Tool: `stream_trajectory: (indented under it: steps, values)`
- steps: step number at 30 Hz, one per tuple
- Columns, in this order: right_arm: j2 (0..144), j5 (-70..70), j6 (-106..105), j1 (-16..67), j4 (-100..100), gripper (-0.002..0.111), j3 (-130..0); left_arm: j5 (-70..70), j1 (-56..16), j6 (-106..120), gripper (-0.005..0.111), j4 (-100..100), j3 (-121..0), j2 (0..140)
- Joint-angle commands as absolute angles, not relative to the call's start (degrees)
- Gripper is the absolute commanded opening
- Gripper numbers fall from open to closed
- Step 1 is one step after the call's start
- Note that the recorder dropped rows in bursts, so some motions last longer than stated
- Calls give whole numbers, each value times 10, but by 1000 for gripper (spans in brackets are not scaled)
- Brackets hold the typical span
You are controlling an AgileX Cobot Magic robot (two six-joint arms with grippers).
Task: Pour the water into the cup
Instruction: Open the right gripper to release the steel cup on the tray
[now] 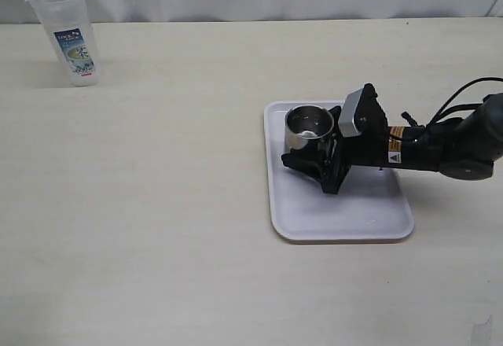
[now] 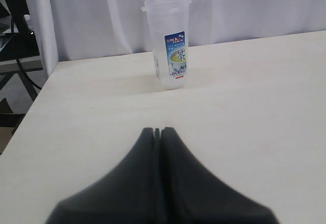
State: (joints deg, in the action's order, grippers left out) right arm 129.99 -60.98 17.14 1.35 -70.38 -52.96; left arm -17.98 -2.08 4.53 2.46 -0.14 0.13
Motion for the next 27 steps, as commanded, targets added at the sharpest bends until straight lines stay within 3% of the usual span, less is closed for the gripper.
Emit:
stream_trajectory:
  steps: [1, 11, 14, 22, 27]
  values:
    - [1299, -631, 167, 10, -696, 4, -530, -176, -20, 46, 0, 23, 0, 0]
    - [1299, -631, 167, 10, -695, 6, -530, -176, -20, 46, 0, 23, 0, 0]
    - [1299, -631, 167, 10, -687, 18, -530, -176, -20, 46, 0, 23, 0, 0]
    - [1299, -628, 167, 10, -680, 64, -530, -176, -20, 46, 0, 23, 0, 0]
    - [1299, -620, 167, 10, -680, 68, -530, -176, -20, 46, 0, 23, 0, 0]
